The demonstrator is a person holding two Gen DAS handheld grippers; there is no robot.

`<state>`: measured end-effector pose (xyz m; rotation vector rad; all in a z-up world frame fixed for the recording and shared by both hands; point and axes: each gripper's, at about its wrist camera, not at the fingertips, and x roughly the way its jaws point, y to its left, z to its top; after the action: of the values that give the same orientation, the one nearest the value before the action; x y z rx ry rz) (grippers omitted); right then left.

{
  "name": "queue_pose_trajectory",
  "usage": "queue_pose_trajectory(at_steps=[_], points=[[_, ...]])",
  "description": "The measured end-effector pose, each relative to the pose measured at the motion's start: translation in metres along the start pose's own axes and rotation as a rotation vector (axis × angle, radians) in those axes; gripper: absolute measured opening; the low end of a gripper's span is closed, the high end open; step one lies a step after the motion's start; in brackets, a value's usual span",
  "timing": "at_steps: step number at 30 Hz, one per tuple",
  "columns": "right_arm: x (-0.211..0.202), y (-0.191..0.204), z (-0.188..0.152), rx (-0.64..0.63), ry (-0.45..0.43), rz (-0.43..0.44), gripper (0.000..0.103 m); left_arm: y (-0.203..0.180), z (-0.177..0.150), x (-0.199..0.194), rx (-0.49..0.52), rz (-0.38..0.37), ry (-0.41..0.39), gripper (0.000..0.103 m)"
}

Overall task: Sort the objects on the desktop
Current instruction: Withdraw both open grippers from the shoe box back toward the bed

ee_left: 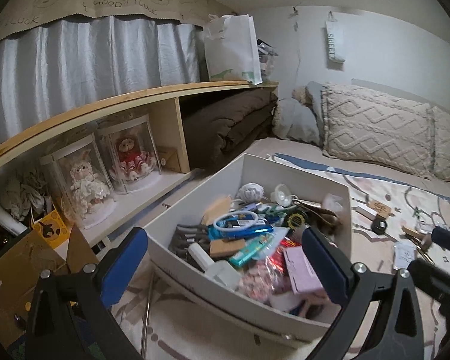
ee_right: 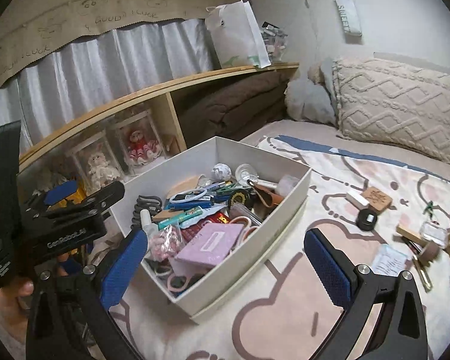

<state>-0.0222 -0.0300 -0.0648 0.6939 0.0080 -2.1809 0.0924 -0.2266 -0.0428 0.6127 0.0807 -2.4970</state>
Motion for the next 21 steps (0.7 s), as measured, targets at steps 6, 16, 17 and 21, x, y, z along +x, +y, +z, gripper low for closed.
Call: queue_pose_trajectory(at_steps=[6, 16, 17, 21], points=[[-0.029, -0.001, -0.007, 0.002, -0.035, -0.024, 0.103, 0.005, -0.011, -0.024, -0.004, -0.026, -0.015, 0.103], [-0.052, 0.0, -0.027, -0.014, -0.043, -0.069, 0.103, 0.006, -0.034, -0.053, 0.013, -0.154, -0.01, 0.103], [-0.053, -0.001, -0.028, -0.014, -0.041, -0.075, 0.103, 0.006, -0.036, -0.056, 0.019, -0.169, -0.011, 0.103], [-0.061, -0.003, -0.035, -0.008, -0.042, -0.083, 0.103, 0.003, -0.045, -0.063, 0.05, -0.198, -0.015, 0.103]])
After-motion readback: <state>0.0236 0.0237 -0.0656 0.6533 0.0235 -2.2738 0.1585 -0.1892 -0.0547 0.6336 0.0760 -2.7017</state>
